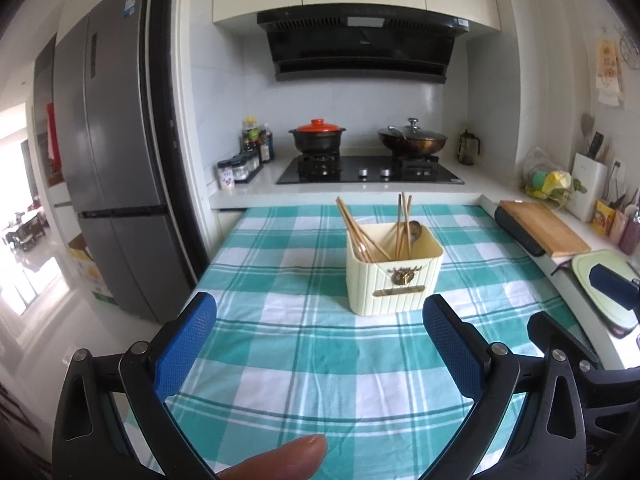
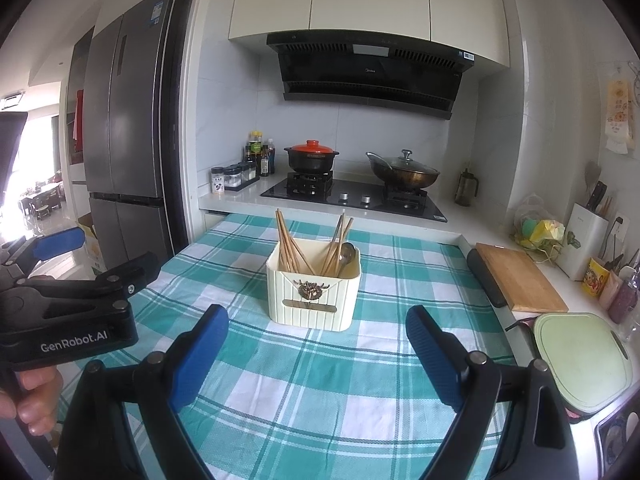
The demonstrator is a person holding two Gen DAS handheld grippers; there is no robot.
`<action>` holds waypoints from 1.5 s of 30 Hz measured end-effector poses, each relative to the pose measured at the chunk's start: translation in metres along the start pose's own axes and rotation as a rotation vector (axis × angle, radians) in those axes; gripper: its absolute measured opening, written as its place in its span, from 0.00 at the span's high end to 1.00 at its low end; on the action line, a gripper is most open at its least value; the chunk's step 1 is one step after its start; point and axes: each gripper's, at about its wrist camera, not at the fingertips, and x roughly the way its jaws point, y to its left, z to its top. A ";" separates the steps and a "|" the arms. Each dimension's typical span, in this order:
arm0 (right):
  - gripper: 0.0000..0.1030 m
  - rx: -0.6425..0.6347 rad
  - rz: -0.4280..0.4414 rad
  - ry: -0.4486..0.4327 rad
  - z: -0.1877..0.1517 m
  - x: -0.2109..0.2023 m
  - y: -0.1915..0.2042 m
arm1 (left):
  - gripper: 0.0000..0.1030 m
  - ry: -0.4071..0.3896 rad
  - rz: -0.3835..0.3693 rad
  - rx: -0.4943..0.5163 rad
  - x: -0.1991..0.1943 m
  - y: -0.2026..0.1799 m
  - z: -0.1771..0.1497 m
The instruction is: Organize utensils
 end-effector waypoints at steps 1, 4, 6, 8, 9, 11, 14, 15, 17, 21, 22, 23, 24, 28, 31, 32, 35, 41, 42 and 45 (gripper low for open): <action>0.11 0.000 0.000 0.000 0.000 0.000 0.000 | 0.00 0.002 0.000 0.000 0.000 0.000 0.000; 0.11 0.001 0.002 -0.001 0.000 -0.001 0.000 | 0.00 0.005 -0.001 -0.002 0.001 0.000 0.000; 0.11 0.001 0.003 0.000 0.000 -0.001 0.000 | 0.00 0.006 -0.002 0.001 0.001 0.000 0.000; 0.11 0.001 0.003 0.003 0.000 -0.001 -0.001 | 0.00 0.008 0.000 0.005 0.001 -0.001 0.000; 0.11 0.001 0.002 0.004 0.000 -0.001 0.000 | 0.00 0.008 -0.001 0.006 0.000 -0.001 -0.001; 0.11 0.001 0.002 0.005 -0.001 0.000 0.001 | 0.00 0.009 -0.001 0.006 0.000 -0.001 -0.001; 0.11 0.002 -0.002 0.008 -0.001 0.001 0.001 | 0.00 0.008 0.001 0.008 0.000 -0.002 -0.001; 0.11 0.002 -0.004 0.009 -0.001 0.001 0.001 | 0.00 0.009 0.001 0.008 0.000 -0.002 -0.002; 0.11 0.002 -0.008 0.010 -0.001 0.000 0.002 | 0.00 0.009 -0.005 0.006 0.000 -0.002 -0.002; 0.11 0.002 -0.010 0.013 -0.002 0.001 0.002 | 0.00 0.013 -0.010 0.004 0.000 -0.002 -0.003; 0.11 0.003 -0.010 0.015 -0.002 0.001 0.002 | 0.00 0.013 -0.010 0.004 0.000 -0.001 -0.003; 0.11 0.003 -0.010 0.016 -0.002 0.001 0.002 | 0.00 0.012 -0.010 0.004 0.000 -0.001 -0.003; 0.11 0.002 -0.011 0.018 -0.002 0.001 0.002 | 0.00 0.012 -0.011 0.003 0.000 -0.001 -0.003; 0.11 0.002 -0.011 0.019 -0.002 0.002 0.002 | 0.00 0.014 -0.013 0.004 0.000 -0.002 -0.003; 0.11 0.002 -0.011 0.019 -0.002 0.002 0.002 | 0.00 0.015 -0.015 0.006 0.000 -0.002 -0.004; 0.11 0.002 -0.011 0.019 -0.002 0.002 0.002 | 0.00 0.014 -0.016 0.007 0.000 -0.002 -0.004; 0.11 0.002 -0.011 0.019 -0.002 0.002 0.002 | 0.00 0.013 -0.016 0.007 0.000 -0.001 -0.004; 0.11 0.002 -0.012 0.019 -0.003 0.002 0.002 | 0.00 0.015 -0.020 0.006 0.000 -0.002 -0.004; 0.11 0.002 -0.012 0.019 -0.003 0.002 0.001 | 0.00 0.015 -0.021 0.006 0.000 -0.002 -0.004; 0.11 0.002 -0.012 0.019 -0.003 0.002 0.001 | 0.00 0.015 -0.023 0.008 0.000 -0.003 -0.004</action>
